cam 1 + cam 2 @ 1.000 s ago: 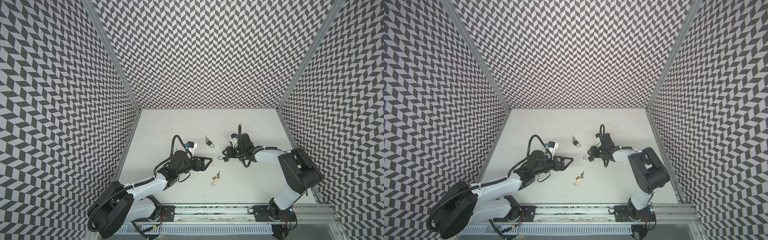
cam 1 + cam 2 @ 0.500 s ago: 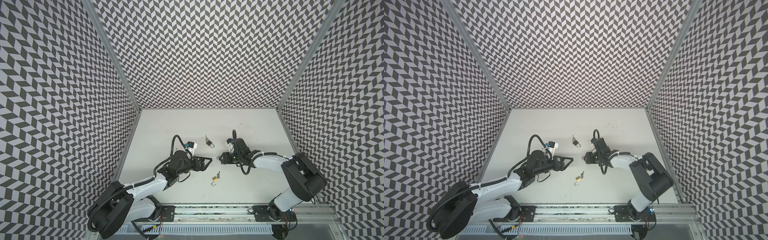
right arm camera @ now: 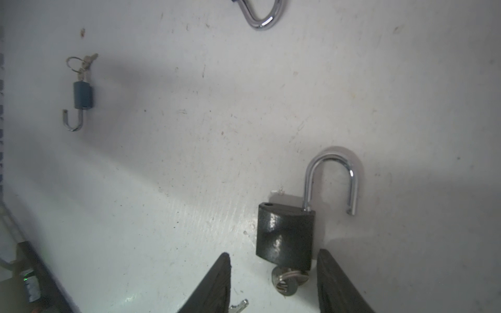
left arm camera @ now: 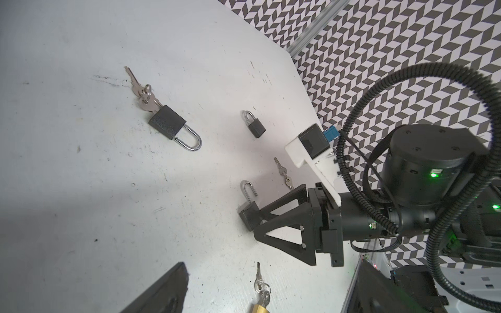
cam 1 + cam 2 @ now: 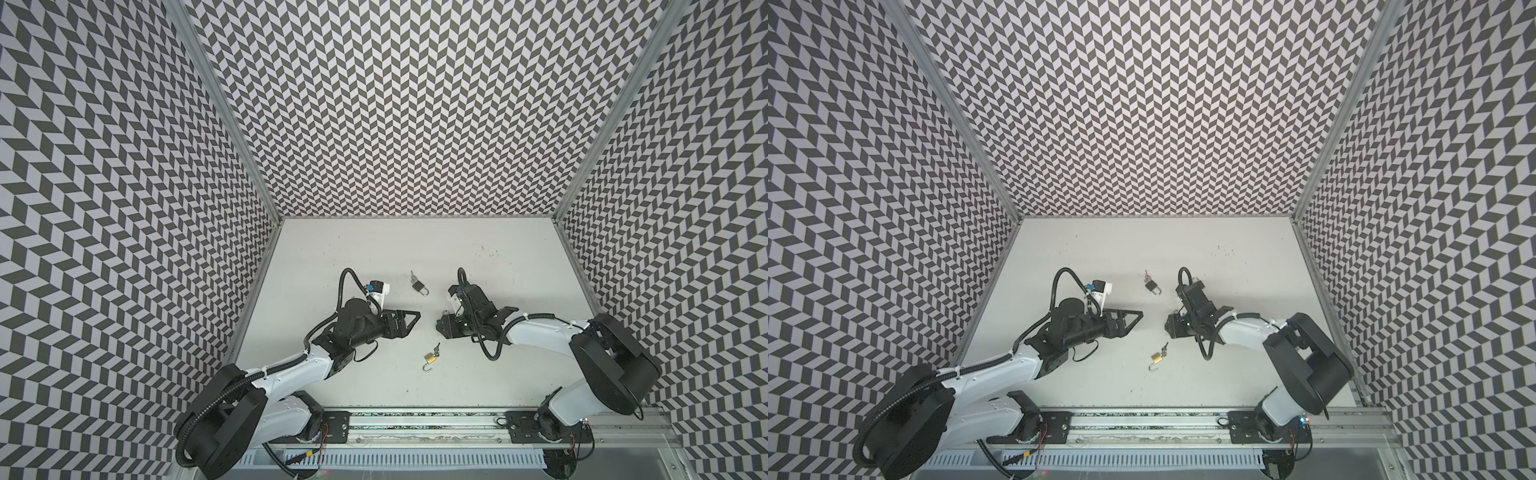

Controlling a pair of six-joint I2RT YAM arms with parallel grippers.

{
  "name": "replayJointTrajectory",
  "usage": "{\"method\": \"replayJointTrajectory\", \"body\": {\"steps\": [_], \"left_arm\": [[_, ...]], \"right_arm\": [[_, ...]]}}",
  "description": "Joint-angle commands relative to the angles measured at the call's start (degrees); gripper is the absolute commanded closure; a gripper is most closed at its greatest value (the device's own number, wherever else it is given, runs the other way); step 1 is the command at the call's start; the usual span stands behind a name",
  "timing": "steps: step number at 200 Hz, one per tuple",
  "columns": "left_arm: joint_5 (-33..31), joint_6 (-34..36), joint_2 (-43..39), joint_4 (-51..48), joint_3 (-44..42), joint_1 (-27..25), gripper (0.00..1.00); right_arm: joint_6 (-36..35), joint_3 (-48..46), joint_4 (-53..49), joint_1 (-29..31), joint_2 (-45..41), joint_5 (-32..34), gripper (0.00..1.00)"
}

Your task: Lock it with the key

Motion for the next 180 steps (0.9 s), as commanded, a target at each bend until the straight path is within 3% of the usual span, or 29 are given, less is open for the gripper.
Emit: {"method": "replayJointTrajectory", "body": {"steps": [1, 121, 180], "left_arm": [[0.44, -0.45, -0.81, 1.41, 0.32, 0.23, 0.03], [0.70, -1.68, -2.16, 0.67, -0.81, 3.94, 0.04], [0.64, -1.68, -2.38, 0.59, -0.88, 4.30, 0.05]], "right_arm": [[-1.65, 2.09, -4.04, 1.56, 0.34, 8.64, 0.48], [-3.62, 10.08, -11.85, 9.80, 8.68, 23.06, 0.47], [-4.33, 10.45, -12.69, 10.75, 9.87, 22.72, 0.57]]}}
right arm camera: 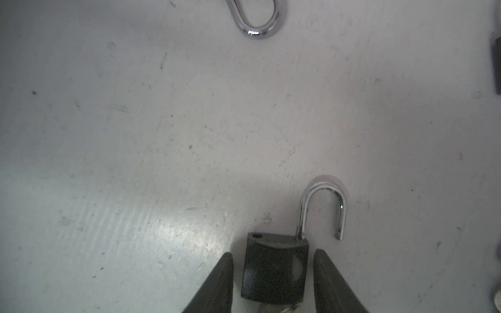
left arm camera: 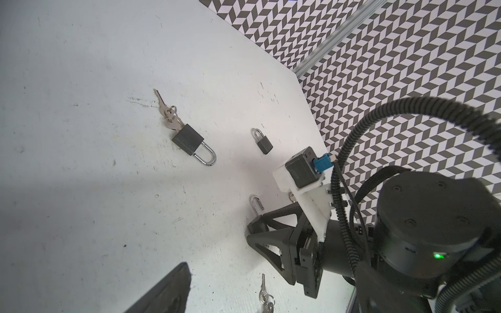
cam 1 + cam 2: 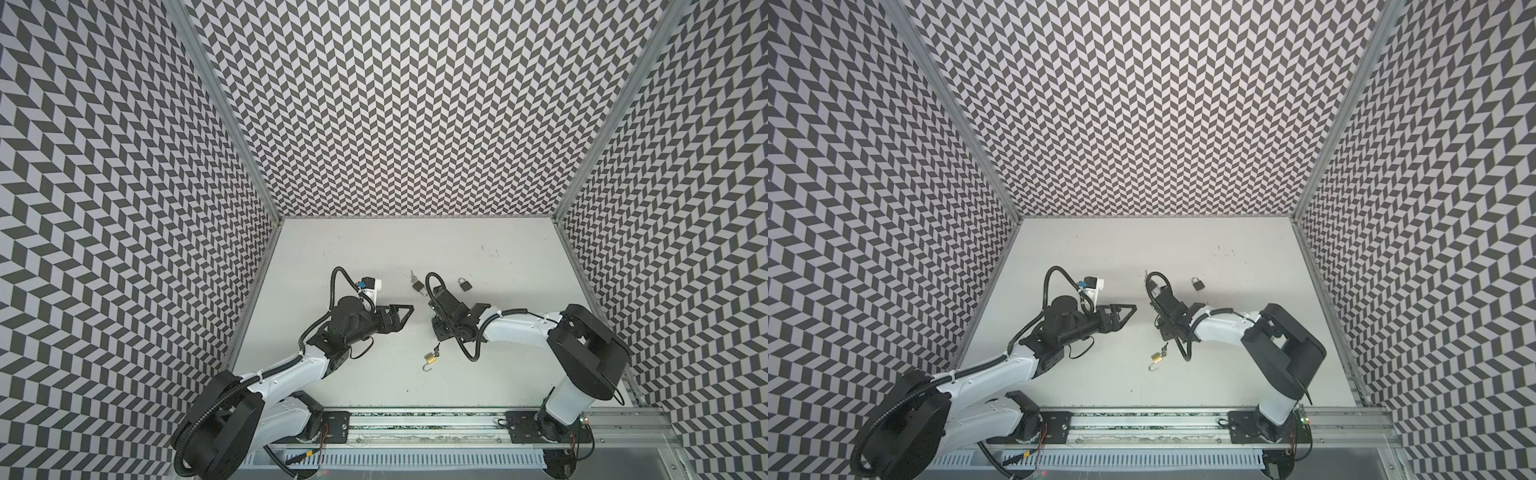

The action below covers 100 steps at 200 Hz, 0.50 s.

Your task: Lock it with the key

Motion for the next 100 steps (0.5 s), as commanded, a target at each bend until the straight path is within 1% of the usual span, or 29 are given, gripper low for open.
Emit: {"method": "replayJointTrajectory", "body": {"steps": [1, 13, 36, 53, 79, 95, 100], "left_arm": [[0.25, -0.28, -0.72, 0.61, -0.59, 0.29, 0.05], [0.23, -0.35, -0.85, 0.61, -0.55, 0.26, 0.05], [-0.09, -0.37, -1.33, 0.43, -0.55, 0.43, 0.05], [0.01, -0.80, -2.20, -0.02, -0.05, 1.17, 0.07], [-0.46, 0.24, -5.26, -4.31, 3.71, 2.68, 0.07], [-1.25, 1.89, -7.01, -7.91, 6.94, 3.86, 0.04], [-1.19, 2.43, -7.33, -8.79, 7.85, 4.28, 0.01]], "right_arm": [[-0.69, 0.04, -2.11, 0.47, 1.68, 0.66, 0.57], [-0.77, -0.02, -2.10, 0.55, 1.63, 0.35, 0.59], [-0.62, -0.23, -2.37, 0.66, 1.30, 0.46, 0.64], [-0.20, -0.57, -1.82, 0.66, -0.21, -0.66, 0.68], [0.72, -0.97, -0.54, 0.32, -5.68, -0.62, 0.75], [0.12, -1.51, 1.59, 0.17, -10.77, -1.38, 0.80], [-0.11, -1.70, 2.46, 0.14, -12.57, -1.87, 0.81]]}}
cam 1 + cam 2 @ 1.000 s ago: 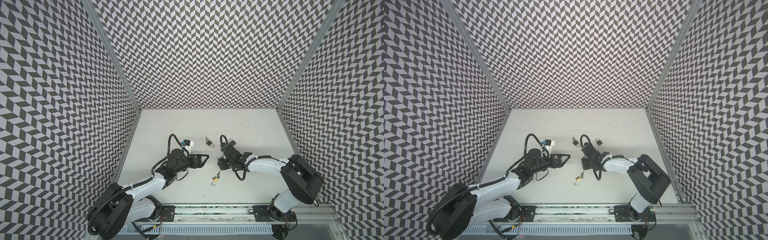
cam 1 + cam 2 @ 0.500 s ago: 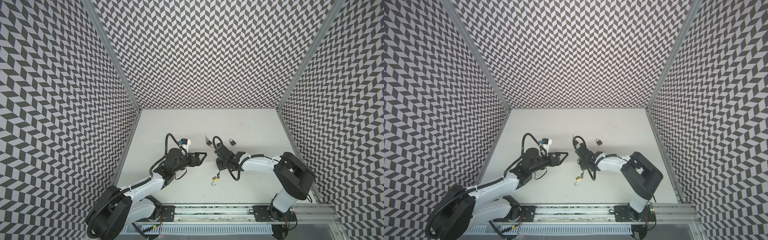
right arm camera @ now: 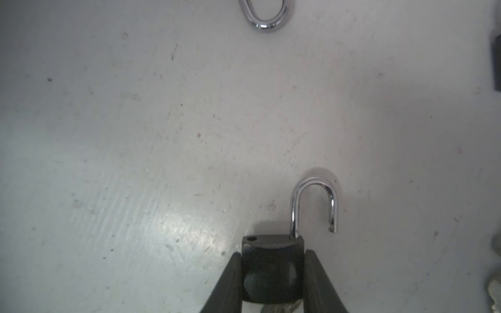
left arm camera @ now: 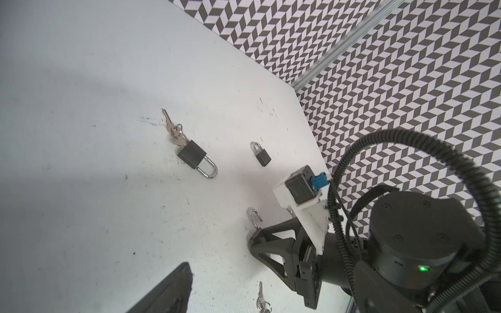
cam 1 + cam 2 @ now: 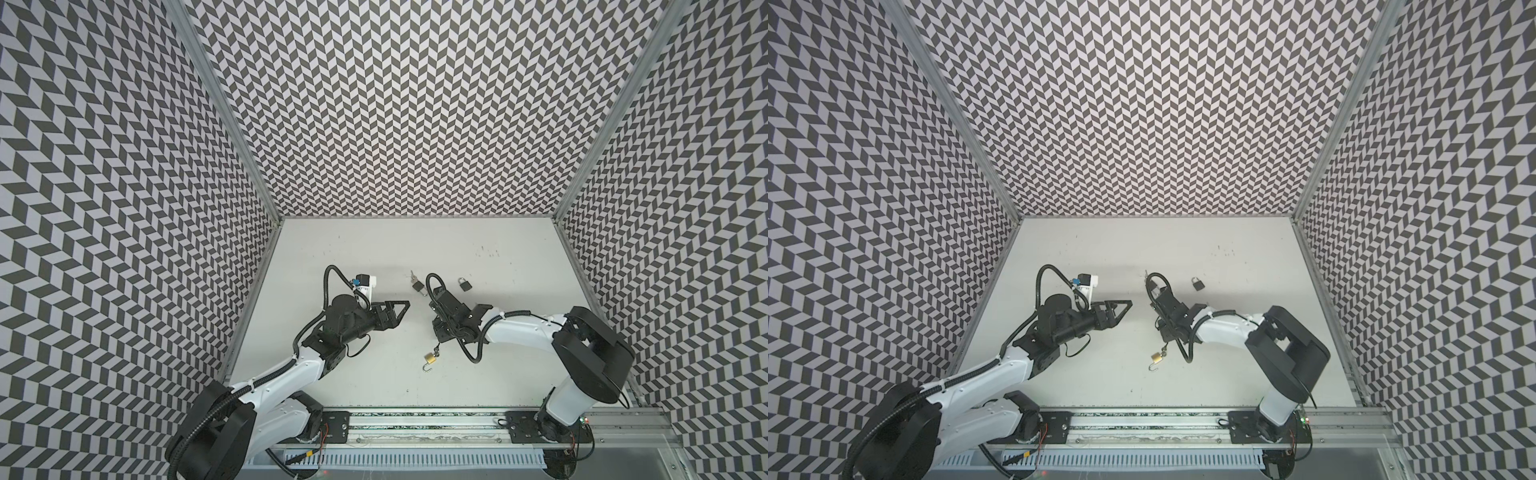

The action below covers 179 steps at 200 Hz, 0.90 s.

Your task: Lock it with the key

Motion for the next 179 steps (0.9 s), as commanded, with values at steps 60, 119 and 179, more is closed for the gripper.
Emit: {"method": "replayJointTrajectory", "body": {"steps": [60, 119, 179], "left_arm": [[2.42, 6.90, -4.40, -10.34, 14.12, 7.35, 0.02], [8.04, 17.44, -5.97, -9.93, 20.96, 9.74, 0.00], [22.43, 34.72, -5.24, 0.70, 21.96, 11.02, 0.00]], "right_arm": [[-5.29, -9.44, 24.03, -0.24, -30.16, -3.49, 0.95], [-22.27, -3.96, 21.20, -0.35, -35.49, -22.90, 1.00], [-25.73, 6.45, 11.83, -9.65, -30.33, -43.62, 1.00]]}}
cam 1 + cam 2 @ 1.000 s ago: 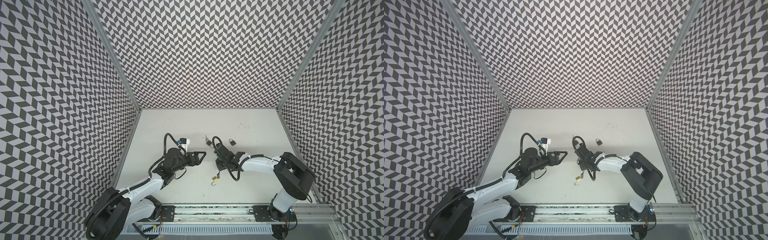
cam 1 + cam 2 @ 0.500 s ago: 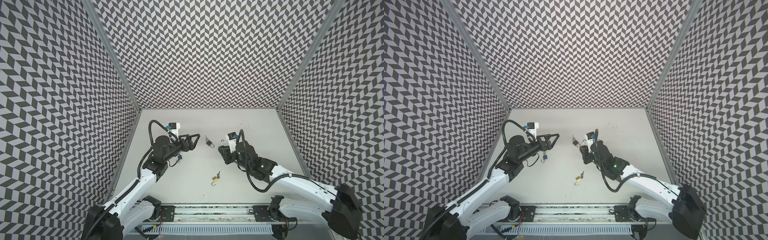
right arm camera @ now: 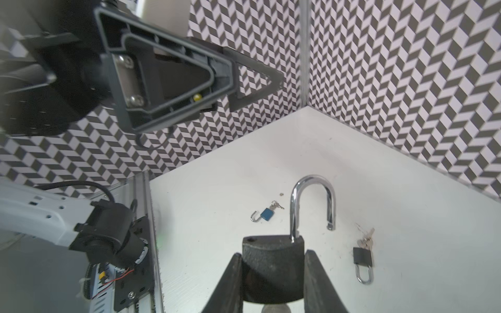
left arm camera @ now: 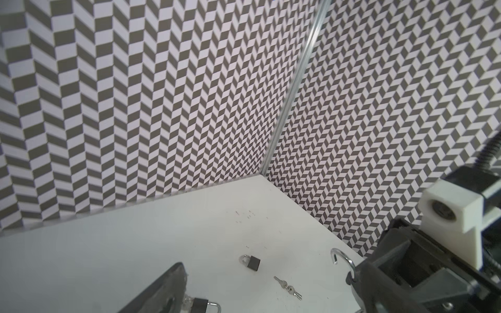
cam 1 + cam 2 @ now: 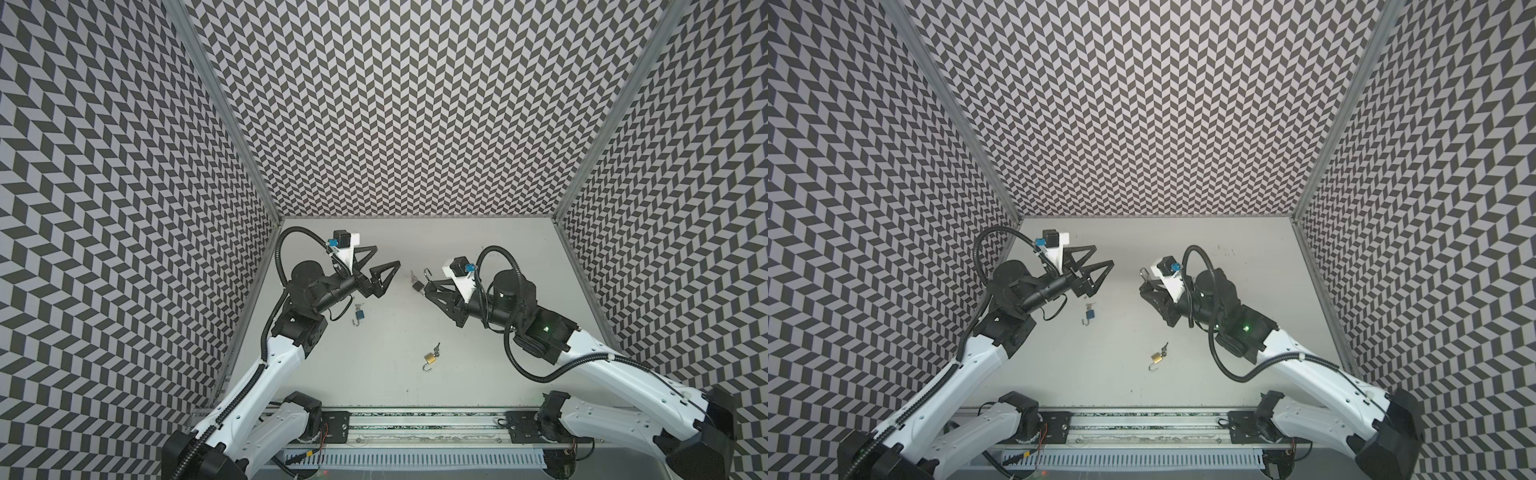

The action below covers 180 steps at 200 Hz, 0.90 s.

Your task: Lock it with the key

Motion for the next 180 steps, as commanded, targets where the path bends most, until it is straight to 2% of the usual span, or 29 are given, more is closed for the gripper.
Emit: {"method": "replayJointTrajectory", "body": {"steps": [1, 20, 32, 58, 79, 108, 132, 180], "left_arm": [[9.89, 9.71, 0.89, 7.24, 1.38, 1.47, 0.00], [17.75, 9.32, 3.77, 10.87, 2.97, 2.80, 0.01], [22.07, 12.94, 5.51, 8.63, 5.72, 2.83, 0.03], [27.35, 21.55, 7.45, 0.99, 11.41, 2.64, 0.13], [31.13, 26.64, 7.25, -2.14, 12.72, 1.73, 0.19], [35.91, 30.01, 6.16, -5.96, 12.26, -0.89, 0.19], [36.06, 29.67, 5.97, -5.10, 11.38, -3.79, 0.19], [37.14, 28.91, 8.06, -6.02, 12.45, -6.36, 0.32]], "right_arm": [[-2.33, 3.68, -1.52, -6.08, 1.75, -15.93, 1.00], [-2.88, 7.43, -5.25, -10.99, 4.09, -26.62, 1.00], [-3.45, 9.07, -6.84, -12.09, 4.55, -30.78, 1.00], [-2.81, 11.10, -8.68, -12.68, 4.74, -36.62, 1.00], [-2.60, 12.29, -10.05, -12.67, 4.76, -40.48, 1.00], [-1.05, 13.06, -10.00, -12.65, 4.44, -44.46, 1.00], [0.49, 13.49, -9.11, -12.37, 5.72, -48.94, 1.00], [0.40, 14.02, -8.88, -11.12, 7.21, -51.00, 1.00]]}}
